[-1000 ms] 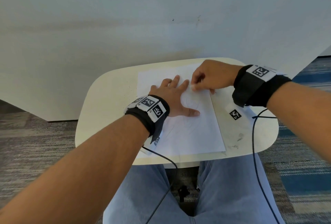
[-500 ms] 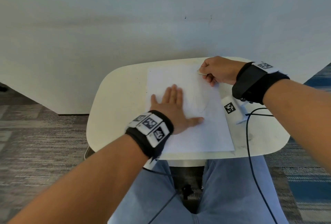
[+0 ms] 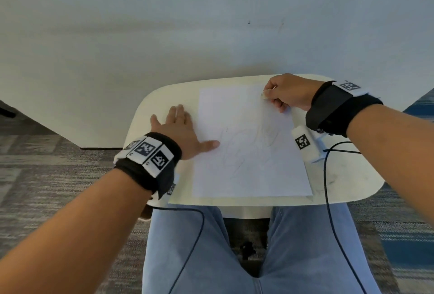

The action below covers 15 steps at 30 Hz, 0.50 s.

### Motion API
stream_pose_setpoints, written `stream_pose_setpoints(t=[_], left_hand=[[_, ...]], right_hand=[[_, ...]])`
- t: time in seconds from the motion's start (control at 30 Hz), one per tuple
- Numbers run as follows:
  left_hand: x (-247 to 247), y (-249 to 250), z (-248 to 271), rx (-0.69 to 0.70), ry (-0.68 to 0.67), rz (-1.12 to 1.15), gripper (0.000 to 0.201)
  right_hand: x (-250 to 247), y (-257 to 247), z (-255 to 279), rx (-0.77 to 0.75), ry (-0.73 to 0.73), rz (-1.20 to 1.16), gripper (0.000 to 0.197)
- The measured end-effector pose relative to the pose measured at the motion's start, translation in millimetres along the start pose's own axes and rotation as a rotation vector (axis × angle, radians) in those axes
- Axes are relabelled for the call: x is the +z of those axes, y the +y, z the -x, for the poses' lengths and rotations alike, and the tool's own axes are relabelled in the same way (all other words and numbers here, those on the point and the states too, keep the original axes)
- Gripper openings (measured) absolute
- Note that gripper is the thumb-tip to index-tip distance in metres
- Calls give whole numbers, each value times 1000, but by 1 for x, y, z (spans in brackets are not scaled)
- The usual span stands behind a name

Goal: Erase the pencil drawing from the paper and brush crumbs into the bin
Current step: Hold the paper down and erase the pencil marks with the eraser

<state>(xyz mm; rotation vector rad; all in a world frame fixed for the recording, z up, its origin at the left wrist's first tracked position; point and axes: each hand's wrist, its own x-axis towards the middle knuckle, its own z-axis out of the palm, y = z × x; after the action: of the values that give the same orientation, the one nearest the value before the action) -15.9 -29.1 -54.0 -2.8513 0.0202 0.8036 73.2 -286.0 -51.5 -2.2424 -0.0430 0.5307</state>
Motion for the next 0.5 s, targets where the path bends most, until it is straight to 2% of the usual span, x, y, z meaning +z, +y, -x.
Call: stream_pose_setpoints(t=[0.1,0.17,0.23,0.37,0.5], left_hand=[[4,-1,-3,269,101,70,110],[5,3,-7,353,114,107,106],[7,5,-10,372,119,128,104],[11,6,-7,357,142,168,108],[13,8,-9,353,156,198,112]], right_hand=[[18,-21,5,-141,-16,208,12],[37,-35,11,-265,-77,259,13],[53,-43,14,-318,-107,314,14],[70,-44,19,-353,-41,409,13],[74,-45,28,-379,-196,446,8]])
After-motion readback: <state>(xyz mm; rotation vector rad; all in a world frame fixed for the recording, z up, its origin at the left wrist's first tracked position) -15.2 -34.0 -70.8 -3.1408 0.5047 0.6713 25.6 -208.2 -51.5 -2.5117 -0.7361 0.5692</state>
